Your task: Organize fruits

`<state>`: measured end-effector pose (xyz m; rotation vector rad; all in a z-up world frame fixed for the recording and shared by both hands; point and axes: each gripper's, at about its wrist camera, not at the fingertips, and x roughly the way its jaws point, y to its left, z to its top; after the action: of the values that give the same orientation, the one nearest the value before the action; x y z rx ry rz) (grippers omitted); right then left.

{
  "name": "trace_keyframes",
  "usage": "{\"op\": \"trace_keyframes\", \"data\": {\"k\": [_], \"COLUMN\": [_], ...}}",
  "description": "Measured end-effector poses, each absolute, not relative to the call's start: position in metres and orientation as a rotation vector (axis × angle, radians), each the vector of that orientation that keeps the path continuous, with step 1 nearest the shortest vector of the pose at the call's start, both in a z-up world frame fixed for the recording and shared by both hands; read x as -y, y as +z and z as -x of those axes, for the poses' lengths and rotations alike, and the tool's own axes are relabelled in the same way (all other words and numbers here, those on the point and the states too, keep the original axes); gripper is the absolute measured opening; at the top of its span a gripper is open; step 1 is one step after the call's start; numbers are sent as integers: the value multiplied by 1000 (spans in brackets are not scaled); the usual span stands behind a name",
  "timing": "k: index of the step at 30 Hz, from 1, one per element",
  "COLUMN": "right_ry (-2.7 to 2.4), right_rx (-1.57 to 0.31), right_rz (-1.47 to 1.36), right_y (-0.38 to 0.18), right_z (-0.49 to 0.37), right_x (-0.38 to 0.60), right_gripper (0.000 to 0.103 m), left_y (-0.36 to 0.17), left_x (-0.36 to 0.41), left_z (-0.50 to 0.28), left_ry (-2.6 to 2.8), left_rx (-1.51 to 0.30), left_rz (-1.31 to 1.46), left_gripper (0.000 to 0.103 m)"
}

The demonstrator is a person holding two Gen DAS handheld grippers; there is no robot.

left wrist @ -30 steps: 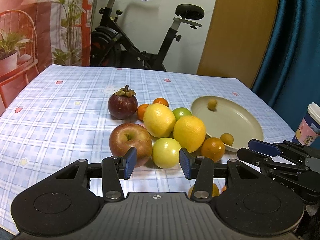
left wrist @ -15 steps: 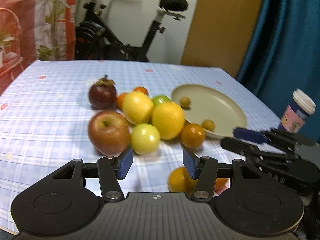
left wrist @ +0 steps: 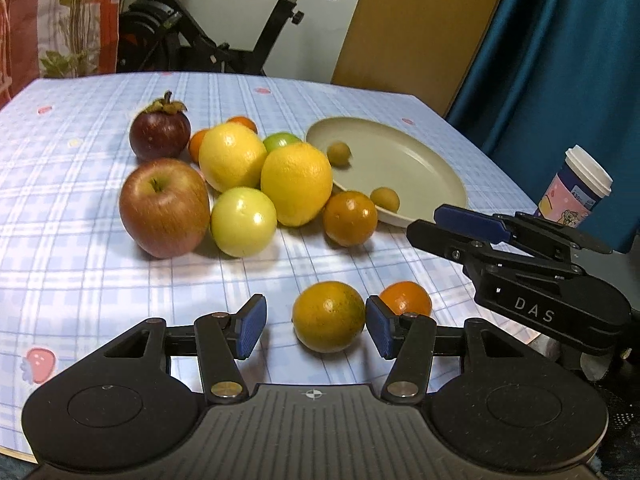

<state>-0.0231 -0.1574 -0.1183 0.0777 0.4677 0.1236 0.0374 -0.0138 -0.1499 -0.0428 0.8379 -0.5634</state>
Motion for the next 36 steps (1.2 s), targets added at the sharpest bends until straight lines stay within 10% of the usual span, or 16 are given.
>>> {"op": "trace_keyframes", "data": {"k": [36], "right_ry": [191], "right_rx": [-521], "right_rz": [-24], "right_y": [-132], "right_z": [-27], "right_x": [145], "right_gripper": [42], "left_y": [-156], "left_x": [0], "left_z": [-51], "left_ry": [-459], "left_rx": [-808], "left_rz": [56], "left_gripper": [45]}}
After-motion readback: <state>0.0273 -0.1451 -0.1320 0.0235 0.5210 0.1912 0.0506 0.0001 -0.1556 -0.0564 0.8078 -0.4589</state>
